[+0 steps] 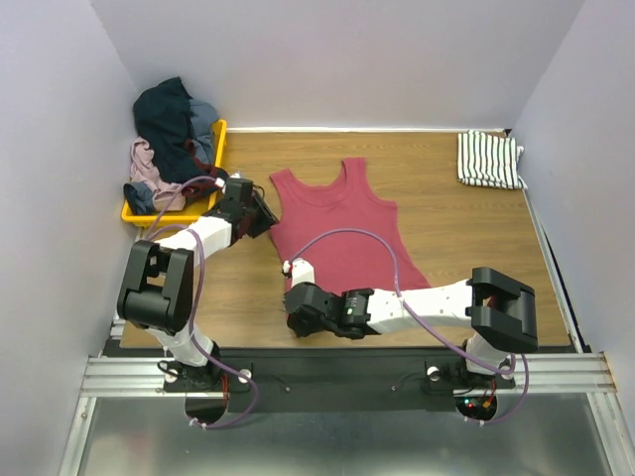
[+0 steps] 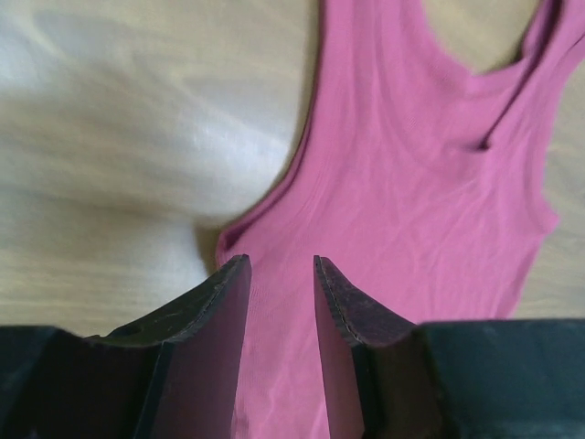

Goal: Fold and stack the tank tops
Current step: Fold the tank top

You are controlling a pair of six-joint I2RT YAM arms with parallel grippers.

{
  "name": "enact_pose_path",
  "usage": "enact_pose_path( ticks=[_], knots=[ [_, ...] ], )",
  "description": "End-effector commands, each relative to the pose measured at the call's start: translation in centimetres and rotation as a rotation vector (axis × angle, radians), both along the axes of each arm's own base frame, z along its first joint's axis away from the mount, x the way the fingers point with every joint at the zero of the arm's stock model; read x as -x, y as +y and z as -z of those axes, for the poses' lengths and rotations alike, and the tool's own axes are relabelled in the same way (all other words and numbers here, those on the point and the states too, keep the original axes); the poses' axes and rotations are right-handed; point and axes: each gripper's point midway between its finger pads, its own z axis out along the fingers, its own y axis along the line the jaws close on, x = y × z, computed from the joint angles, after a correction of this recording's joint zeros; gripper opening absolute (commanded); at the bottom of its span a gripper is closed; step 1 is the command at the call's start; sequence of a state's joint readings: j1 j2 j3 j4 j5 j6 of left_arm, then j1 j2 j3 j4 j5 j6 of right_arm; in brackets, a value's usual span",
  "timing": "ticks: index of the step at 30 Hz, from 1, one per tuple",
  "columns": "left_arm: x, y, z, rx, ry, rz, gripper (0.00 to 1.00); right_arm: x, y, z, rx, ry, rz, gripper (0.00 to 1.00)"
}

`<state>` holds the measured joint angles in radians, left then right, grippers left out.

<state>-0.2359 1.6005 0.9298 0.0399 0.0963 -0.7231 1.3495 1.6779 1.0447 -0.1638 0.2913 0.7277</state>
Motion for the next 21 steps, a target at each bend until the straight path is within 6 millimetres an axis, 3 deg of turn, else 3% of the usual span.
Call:
enact_pose_path(
  ticks=[1,8,16,21],
  knots=[
    [1.8,-0.6,2.7,-0.034,0.064,0.006,0.45,0.0,2.0,-2.9,-0.109,0.004,0.001,0.01],
    [2.3,0.5,4.1,-0.096,0.103,-0.061,0.45,0.5,1.1,-2.0,-0.096,0.052,0.018,0.01],
    [2.8,2.1,3.5,-0.153,0.101,-0.12,0.45,0.7,0.2,-0.8,-0.077,0.074,0.041,0.01],
    [2.5,1.4,4.0,-0.134,0.104,-0.097,0.44,0.8,-0.1,-0.4,-0.068,0.082,0.048,0.01]
  ],
)
